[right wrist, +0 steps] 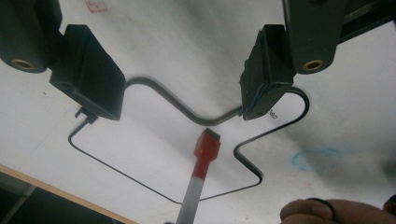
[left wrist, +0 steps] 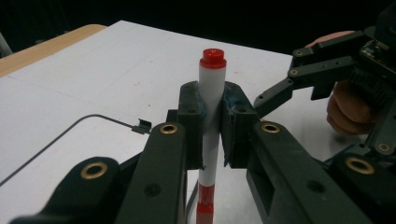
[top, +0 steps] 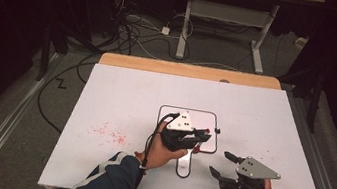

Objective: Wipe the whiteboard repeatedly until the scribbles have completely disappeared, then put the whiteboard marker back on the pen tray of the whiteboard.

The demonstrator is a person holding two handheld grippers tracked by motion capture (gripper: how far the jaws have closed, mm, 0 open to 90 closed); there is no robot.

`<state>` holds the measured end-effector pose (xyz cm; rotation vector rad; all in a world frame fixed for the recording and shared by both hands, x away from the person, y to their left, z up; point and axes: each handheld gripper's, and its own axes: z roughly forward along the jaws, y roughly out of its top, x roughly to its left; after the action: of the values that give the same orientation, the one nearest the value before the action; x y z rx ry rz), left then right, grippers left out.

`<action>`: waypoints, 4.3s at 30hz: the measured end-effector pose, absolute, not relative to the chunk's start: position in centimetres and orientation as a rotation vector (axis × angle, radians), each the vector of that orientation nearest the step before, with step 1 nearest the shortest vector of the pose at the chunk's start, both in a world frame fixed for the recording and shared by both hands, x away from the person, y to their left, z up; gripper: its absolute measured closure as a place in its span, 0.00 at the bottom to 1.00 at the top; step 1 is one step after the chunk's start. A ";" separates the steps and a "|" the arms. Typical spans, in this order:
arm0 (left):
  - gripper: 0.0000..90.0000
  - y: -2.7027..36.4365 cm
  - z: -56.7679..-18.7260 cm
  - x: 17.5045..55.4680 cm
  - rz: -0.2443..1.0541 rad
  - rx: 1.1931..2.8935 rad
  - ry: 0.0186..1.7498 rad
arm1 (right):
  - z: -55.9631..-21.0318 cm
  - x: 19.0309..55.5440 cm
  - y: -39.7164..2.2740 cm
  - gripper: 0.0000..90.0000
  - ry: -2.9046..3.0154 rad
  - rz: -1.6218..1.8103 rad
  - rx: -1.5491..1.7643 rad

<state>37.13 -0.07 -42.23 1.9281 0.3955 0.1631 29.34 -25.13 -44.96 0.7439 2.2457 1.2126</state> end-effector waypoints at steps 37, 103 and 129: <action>0.81 -1.5 -41.6 35.8 0.120 1.911 0.346 | -43.7 31.3 -22.4 0.90 2.248 1.320 0.768; 0.25 15.5 -46.6 32.1 0.582 2.153 0.745 | -46.3 43.1 -21.5 0.71 2.348 0.924 0.891; 0.24 15.8 -46.8 32.0 0.569 2.169 0.746 | -46.9 44.5 -23.8 0.66 2.250 0.927 1.087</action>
<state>32.00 15.81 -46.83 2.1689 0.7459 0.5688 44.46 -23.81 -46.85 1.0870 2.2500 0.9271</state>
